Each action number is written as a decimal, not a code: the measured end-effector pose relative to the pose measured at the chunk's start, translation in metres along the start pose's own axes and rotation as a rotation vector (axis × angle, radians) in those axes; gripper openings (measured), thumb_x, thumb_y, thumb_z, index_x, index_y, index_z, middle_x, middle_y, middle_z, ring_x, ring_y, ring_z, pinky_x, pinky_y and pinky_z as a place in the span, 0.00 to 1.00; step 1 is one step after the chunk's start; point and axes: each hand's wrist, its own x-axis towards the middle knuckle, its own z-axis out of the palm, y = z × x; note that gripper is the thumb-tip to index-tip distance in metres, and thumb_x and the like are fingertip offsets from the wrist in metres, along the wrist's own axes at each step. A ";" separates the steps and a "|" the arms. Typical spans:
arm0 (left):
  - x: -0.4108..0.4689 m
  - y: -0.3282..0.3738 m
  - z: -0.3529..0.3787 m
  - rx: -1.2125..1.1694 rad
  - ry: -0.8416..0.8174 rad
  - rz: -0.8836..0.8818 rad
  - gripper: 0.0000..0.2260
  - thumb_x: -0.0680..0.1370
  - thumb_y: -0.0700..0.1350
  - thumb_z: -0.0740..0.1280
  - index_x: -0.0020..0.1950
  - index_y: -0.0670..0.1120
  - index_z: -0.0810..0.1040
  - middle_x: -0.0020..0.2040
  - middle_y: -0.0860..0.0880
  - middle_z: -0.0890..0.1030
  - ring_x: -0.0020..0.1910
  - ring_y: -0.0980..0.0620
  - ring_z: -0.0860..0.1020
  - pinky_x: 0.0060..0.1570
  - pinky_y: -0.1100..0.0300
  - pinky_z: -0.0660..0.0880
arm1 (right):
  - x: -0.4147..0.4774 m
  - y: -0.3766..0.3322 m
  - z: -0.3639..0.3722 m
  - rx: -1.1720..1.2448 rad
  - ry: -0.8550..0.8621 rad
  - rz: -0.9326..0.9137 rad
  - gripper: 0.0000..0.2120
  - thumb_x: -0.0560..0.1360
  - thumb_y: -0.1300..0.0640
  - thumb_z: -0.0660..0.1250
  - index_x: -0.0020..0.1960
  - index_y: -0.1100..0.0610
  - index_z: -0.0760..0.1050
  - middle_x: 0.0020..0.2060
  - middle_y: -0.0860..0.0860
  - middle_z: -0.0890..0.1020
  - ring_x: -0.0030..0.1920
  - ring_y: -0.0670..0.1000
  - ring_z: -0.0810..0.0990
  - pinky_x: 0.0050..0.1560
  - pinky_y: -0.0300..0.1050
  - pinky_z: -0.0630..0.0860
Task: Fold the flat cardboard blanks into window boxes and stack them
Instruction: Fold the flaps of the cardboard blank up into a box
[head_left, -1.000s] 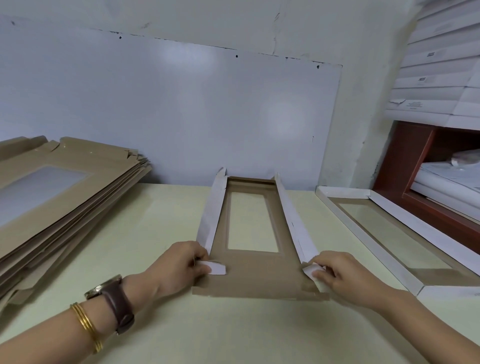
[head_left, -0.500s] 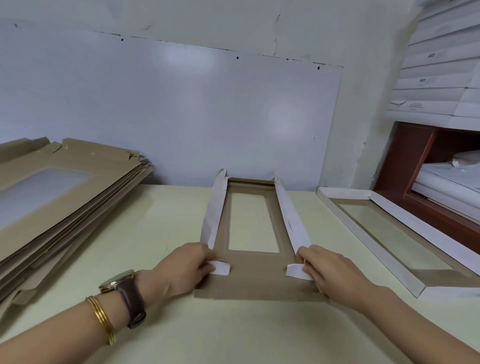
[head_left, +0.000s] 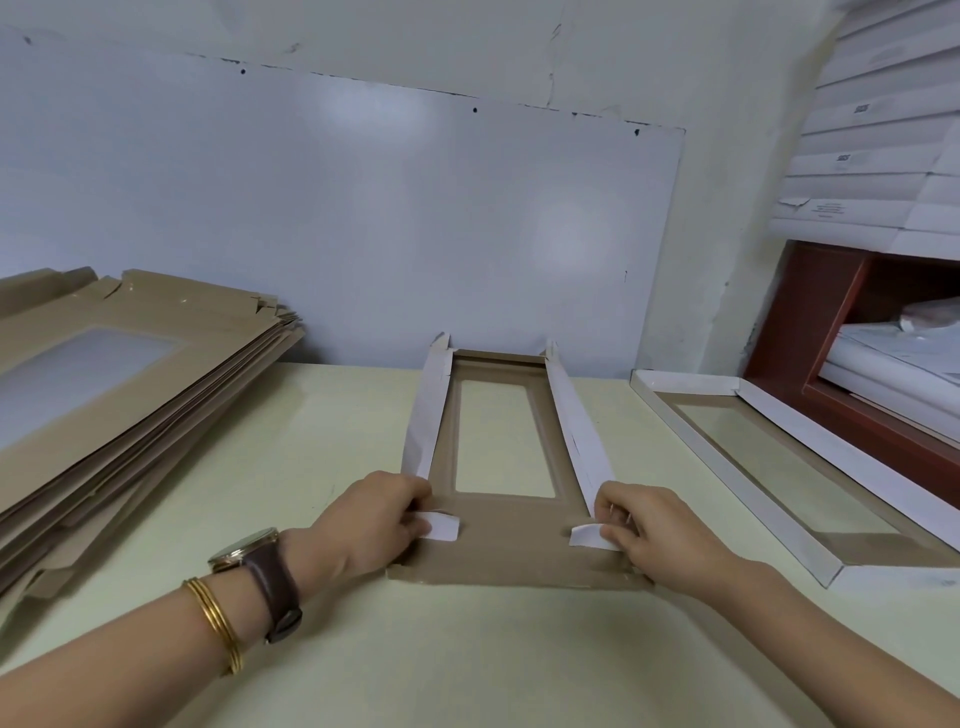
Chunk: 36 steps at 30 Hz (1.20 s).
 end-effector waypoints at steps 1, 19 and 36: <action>-0.001 0.000 0.000 -0.004 0.013 -0.002 0.13 0.77 0.44 0.65 0.34 0.55 0.68 0.31 0.54 0.73 0.35 0.53 0.72 0.35 0.62 0.68 | 0.000 -0.001 0.000 -0.012 0.007 -0.015 0.13 0.76 0.59 0.65 0.37 0.46 0.66 0.34 0.47 0.75 0.34 0.46 0.70 0.37 0.43 0.71; -0.018 -0.013 -0.012 0.119 -0.211 0.286 0.34 0.71 0.72 0.58 0.69 0.52 0.65 0.52 0.56 0.69 0.54 0.57 0.68 0.56 0.60 0.70 | -0.029 0.006 -0.009 0.030 -0.164 -0.297 0.22 0.69 0.36 0.67 0.62 0.37 0.68 0.48 0.36 0.70 0.52 0.42 0.74 0.54 0.34 0.71; 0.004 -0.012 -0.019 -0.184 -0.155 0.029 0.09 0.77 0.47 0.67 0.56 0.47 0.77 0.48 0.50 0.80 0.41 0.56 0.73 0.41 0.67 0.68 | 0.004 0.024 -0.011 0.072 -0.106 -0.125 0.13 0.78 0.51 0.65 0.58 0.37 0.67 0.42 0.44 0.74 0.46 0.38 0.71 0.43 0.34 0.65</action>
